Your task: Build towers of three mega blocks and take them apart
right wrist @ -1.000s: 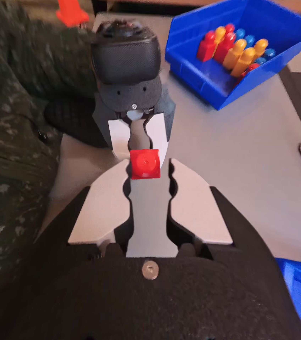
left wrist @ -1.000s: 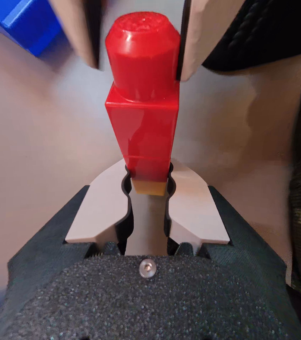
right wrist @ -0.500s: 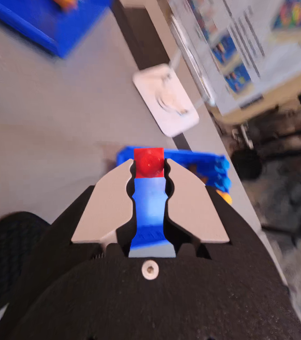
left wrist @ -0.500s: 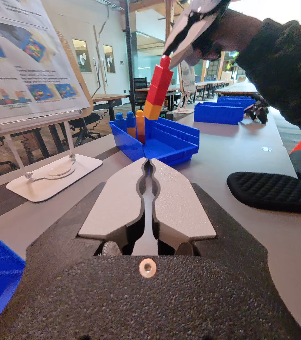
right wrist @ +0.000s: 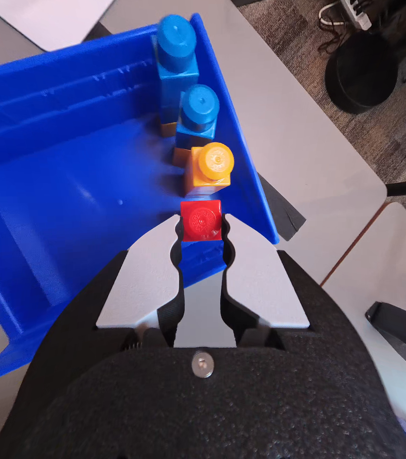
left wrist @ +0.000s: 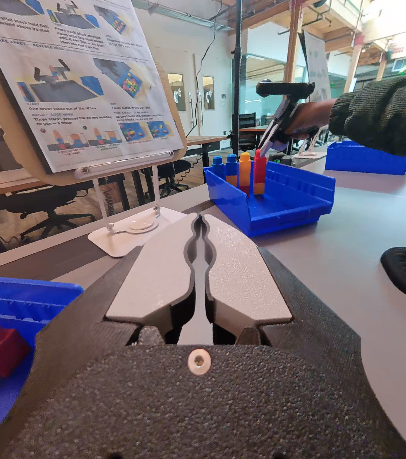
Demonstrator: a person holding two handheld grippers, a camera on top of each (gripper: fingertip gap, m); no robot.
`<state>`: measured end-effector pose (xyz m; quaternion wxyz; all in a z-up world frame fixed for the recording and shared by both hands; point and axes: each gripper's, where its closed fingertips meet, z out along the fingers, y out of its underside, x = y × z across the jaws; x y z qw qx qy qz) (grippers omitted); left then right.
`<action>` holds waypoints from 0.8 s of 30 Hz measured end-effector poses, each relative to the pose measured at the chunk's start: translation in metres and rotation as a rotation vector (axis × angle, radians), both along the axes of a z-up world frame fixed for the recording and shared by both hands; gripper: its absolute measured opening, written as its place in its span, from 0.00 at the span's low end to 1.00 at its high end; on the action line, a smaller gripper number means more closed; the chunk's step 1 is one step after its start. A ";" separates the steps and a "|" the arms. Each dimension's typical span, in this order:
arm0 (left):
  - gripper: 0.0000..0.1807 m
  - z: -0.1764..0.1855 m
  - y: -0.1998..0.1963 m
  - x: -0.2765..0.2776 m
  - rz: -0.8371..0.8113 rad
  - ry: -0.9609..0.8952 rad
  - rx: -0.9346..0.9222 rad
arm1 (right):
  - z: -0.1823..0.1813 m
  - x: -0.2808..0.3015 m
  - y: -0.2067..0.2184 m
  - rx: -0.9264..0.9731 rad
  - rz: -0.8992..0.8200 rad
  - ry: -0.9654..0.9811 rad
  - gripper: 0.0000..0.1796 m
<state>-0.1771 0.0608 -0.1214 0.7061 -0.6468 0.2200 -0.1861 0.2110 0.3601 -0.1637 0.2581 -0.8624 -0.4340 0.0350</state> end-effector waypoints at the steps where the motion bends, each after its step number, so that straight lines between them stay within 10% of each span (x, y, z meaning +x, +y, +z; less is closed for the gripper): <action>1: 0.00 -0.003 0.001 0.001 0.001 0.006 -0.006 | -0.005 0.002 0.005 -0.004 -0.011 0.008 0.16; 15: 0.00 -0.007 0.007 -0.009 0.047 0.040 -0.054 | 0.047 -0.012 0.017 0.211 -0.054 0.258 0.33; 20: 0.00 0.017 0.013 -0.061 0.195 0.026 -0.042 | 0.128 -0.096 -0.067 0.384 0.146 0.711 0.34; 24: 0.00 0.027 0.021 -0.114 0.322 0.069 -0.089 | 0.128 -0.161 -0.169 0.345 0.298 0.925 0.31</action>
